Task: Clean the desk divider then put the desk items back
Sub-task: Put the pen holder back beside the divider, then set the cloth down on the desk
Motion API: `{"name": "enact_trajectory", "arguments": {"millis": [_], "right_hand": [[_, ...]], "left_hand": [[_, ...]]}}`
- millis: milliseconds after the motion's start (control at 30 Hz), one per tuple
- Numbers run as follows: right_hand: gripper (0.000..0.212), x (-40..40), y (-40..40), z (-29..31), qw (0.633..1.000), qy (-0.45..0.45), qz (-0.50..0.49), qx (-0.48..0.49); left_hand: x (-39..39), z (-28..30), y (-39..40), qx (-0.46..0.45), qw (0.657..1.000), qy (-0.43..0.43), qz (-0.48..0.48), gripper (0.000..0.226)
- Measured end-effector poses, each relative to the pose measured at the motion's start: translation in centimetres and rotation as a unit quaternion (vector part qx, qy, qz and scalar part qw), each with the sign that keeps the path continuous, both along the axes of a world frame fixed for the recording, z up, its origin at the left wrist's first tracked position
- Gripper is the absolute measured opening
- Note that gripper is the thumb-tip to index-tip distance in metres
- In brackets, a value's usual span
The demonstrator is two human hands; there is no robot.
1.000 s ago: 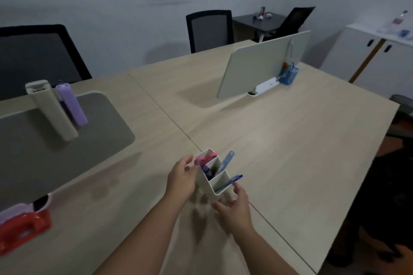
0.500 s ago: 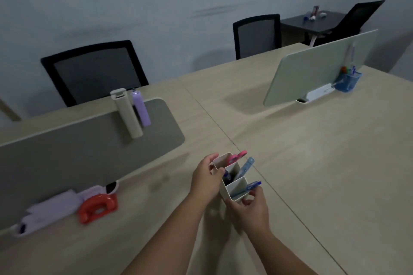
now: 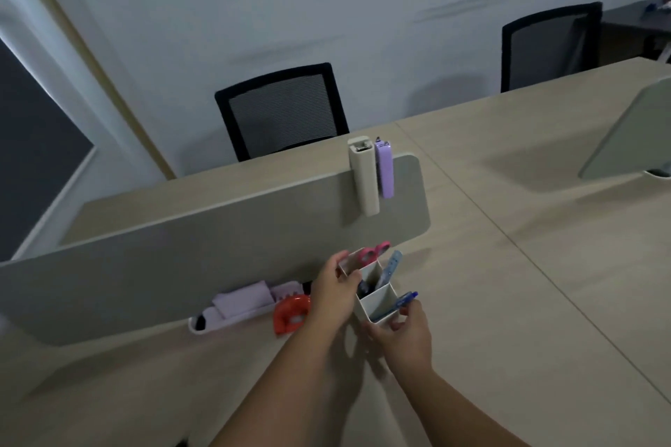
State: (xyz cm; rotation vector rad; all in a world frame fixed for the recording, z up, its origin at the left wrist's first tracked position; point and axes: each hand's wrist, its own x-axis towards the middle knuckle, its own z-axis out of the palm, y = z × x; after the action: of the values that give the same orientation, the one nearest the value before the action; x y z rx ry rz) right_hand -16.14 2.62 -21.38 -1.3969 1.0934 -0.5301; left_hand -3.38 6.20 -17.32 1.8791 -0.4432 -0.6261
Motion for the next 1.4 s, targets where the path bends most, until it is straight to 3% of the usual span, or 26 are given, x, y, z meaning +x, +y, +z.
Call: {"name": "enact_trajectory", "arguments": {"millis": [100,200,533,733,800,900,1000,1133,1267,1400], "right_hand": [[0.063,2.6,1.6,-0.8,0.999,0.036,0.0,-0.008],[0.068,4.6,2.7,-1.9,0.999,0.05,-0.01,-0.011],[0.062,8.1,4.3,-4.0,0.996,0.075,-0.041,-0.029],[0.067,8.6,4.4,-3.8,0.995,0.095,-0.031,-0.029],[0.079,8.1,4.6,-3.7,0.995,0.092,-0.024,-0.019],[0.099,6.6,5.8,-3.2,0.994,0.096,-0.042,0.018],[0.082,4.8,8.2,-3.4,0.989,0.129,0.003,0.069],[0.046,3.0,13.4,-2.6,0.967,0.163,0.164,0.106],[0.045,2.3,18.5,-1.9,0.922,0.181,0.326,0.105],[0.054,2.7,23.4,-2.2,0.9,0.186,0.374,0.12]], "left_hand": [[2.3,-0.6,1.5,0.006,1.0,0.004,0.012,0.058],[3.5,-0.9,2.5,-0.002,1.0,0.006,0.019,0.049],[5.7,-3.3,4.6,-0.077,0.994,0.071,0.026,0.056],[5.2,-2.8,10.5,-0.107,0.993,0.035,0.047,0.051],[4.6,-3.1,13.1,-0.102,0.993,0.022,0.063,0.046],[3.2,-3.2,16.6,-0.066,0.994,0.01,0.086,0.044],[1.0,-3.2,20.9,-0.016,0.991,-0.009,0.13,0.042],[-1.6,-3.1,27.4,0.082,0.979,-0.039,0.181,0.042],[-3.9,-3.8,34.2,0.18,0.949,-0.031,0.256,0.044],[-5.2,-5.3,39.7,0.307,0.913,-0.035,0.265,0.052]]}}
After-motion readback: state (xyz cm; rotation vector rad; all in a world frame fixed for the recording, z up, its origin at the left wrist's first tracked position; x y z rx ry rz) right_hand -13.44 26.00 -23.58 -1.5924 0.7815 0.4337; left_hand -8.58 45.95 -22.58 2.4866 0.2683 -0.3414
